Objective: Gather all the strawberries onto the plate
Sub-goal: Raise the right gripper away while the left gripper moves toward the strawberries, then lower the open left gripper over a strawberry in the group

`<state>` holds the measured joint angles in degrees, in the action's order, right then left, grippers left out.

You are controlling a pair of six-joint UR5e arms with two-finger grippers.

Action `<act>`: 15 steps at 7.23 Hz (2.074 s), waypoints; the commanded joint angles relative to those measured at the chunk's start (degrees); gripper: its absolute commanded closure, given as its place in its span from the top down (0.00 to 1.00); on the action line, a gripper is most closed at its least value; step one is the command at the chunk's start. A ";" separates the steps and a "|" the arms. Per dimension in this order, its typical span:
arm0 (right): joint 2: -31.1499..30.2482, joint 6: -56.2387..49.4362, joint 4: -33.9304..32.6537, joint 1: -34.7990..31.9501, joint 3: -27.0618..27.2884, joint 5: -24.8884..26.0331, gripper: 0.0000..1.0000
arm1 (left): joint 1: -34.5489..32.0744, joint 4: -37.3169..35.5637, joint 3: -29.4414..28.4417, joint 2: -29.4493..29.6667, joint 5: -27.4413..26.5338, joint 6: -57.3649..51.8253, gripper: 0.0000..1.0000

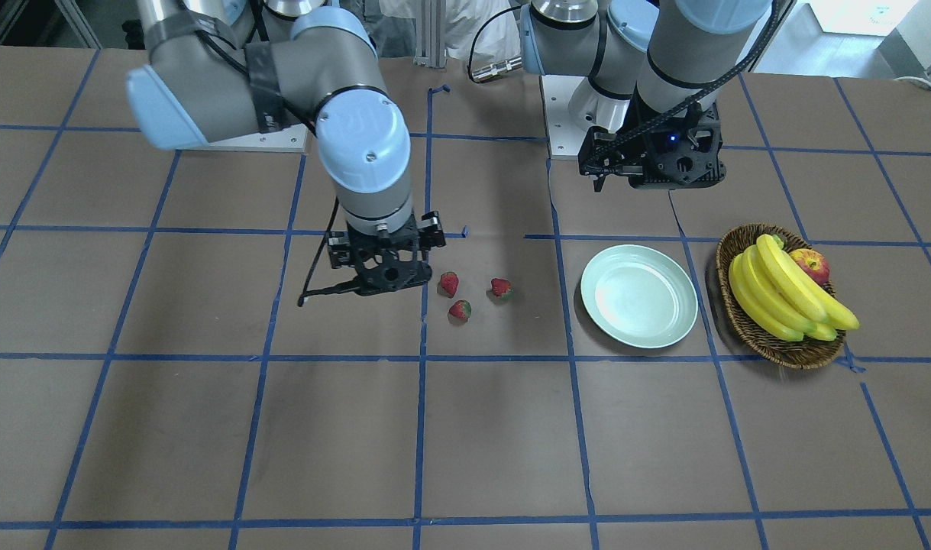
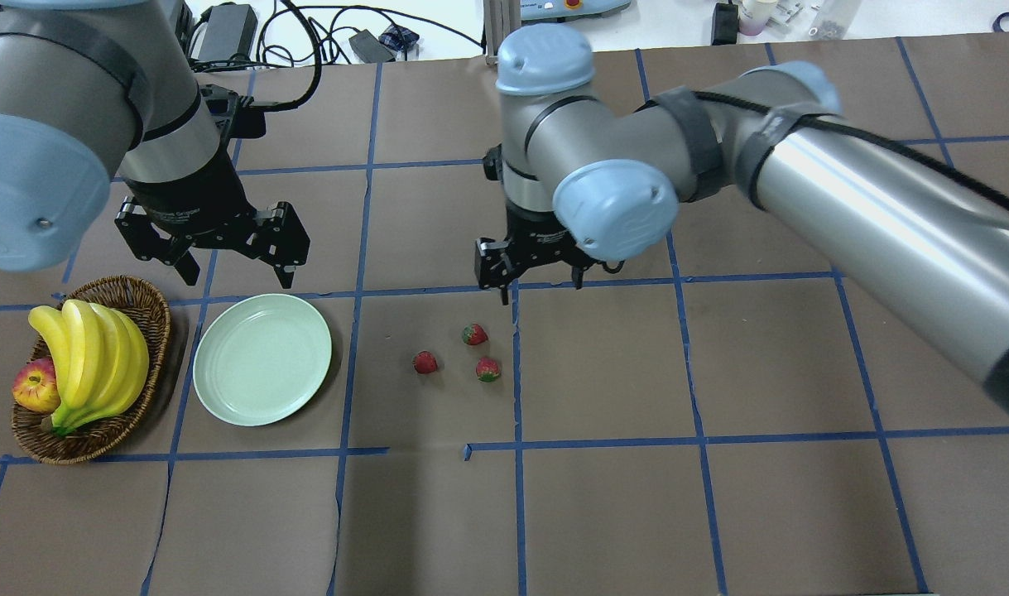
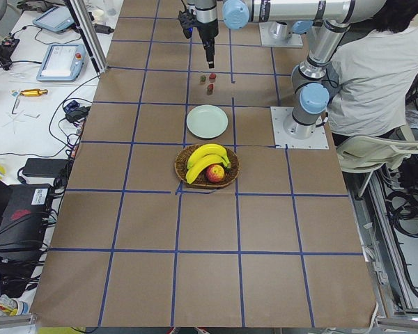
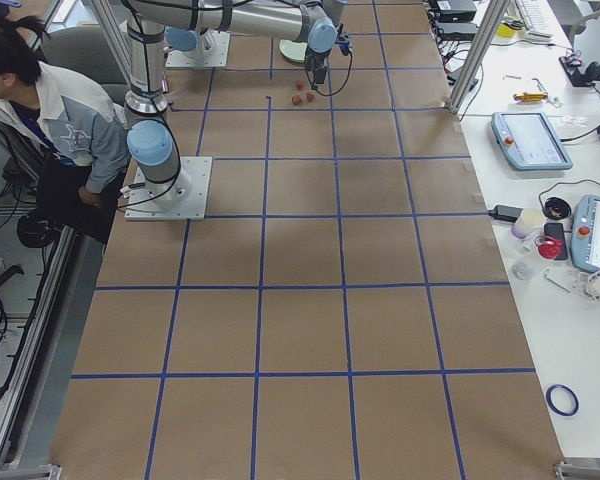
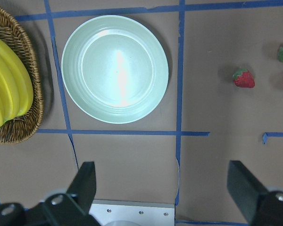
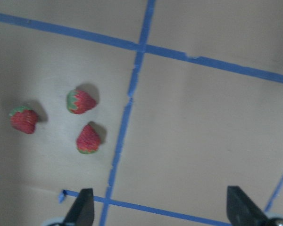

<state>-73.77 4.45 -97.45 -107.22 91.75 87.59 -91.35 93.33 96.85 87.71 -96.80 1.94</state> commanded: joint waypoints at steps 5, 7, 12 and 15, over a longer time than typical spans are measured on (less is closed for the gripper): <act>-8.31 -8.21 8.06 14.93 -2.63 9.17 1.00 | -8.13 -9.48 1.94 5.71 4.65 9.75 1.00; -9.64 -8.49 8.07 15.81 -2.72 8.30 1.00 | -8.23 -16.39 3.77 9.74 7.23 9.04 1.00; -10.61 -8.24 8.16 15.99 -2.63 5.93 1.00 | -8.58 -22.67 9.58 14.24 12.33 14.57 1.00; -11.14 -7.62 7.98 15.82 -2.37 5.48 1.00 | -8.66 -25.29 9.94 17.92 12.33 19.99 1.00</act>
<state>-84.80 -3.32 -89.34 -91.31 89.20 93.21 -99.96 69.54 106.63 103.95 -84.47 18.58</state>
